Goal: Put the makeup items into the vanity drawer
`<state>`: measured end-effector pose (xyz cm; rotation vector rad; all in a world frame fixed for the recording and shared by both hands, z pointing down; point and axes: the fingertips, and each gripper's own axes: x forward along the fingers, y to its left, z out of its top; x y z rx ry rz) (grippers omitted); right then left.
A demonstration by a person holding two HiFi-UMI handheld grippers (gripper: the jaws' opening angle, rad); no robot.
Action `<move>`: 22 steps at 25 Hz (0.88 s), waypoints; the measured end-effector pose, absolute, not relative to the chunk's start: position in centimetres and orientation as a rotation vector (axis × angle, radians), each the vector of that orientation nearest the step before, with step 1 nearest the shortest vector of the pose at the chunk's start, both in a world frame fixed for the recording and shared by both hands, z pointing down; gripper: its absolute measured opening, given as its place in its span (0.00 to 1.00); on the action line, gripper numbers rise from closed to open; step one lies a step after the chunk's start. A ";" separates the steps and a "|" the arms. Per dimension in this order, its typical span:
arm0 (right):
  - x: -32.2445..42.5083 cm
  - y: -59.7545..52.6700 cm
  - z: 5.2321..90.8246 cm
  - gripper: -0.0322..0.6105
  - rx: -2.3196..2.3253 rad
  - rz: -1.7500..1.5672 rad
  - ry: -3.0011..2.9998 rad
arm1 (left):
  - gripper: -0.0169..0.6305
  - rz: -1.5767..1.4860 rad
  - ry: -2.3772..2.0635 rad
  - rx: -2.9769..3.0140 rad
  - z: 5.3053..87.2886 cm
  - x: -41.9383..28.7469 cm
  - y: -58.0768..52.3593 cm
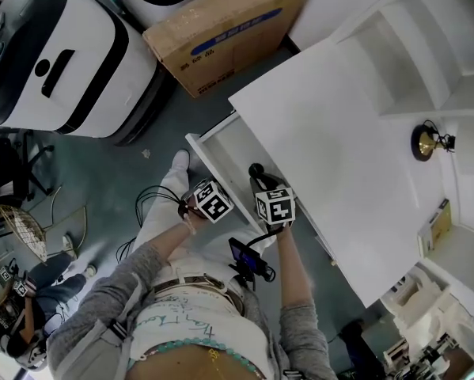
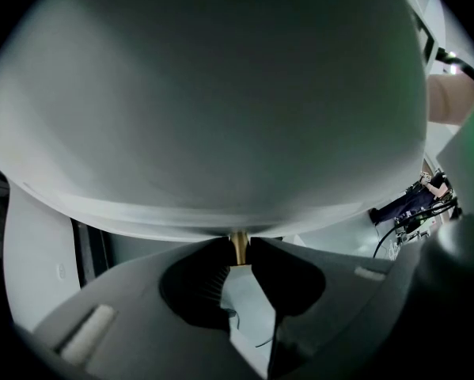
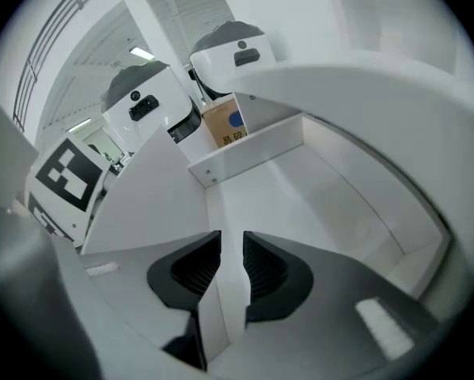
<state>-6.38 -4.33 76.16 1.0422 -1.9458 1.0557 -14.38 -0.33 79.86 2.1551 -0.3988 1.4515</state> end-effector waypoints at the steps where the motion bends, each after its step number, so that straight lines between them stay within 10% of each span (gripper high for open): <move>1: -6.2 -4.1 75.7 0.23 1.047 1.046 -1.954 | 0.16 1.450 -0.397 2.157 79.8 -14.3 -0.3; 22: -5.6 -3.3 70.1 0.20 1.110 0.996 -2.018 | 0.16 1.462 -0.417 2.151 79.9 -14.2 -0.5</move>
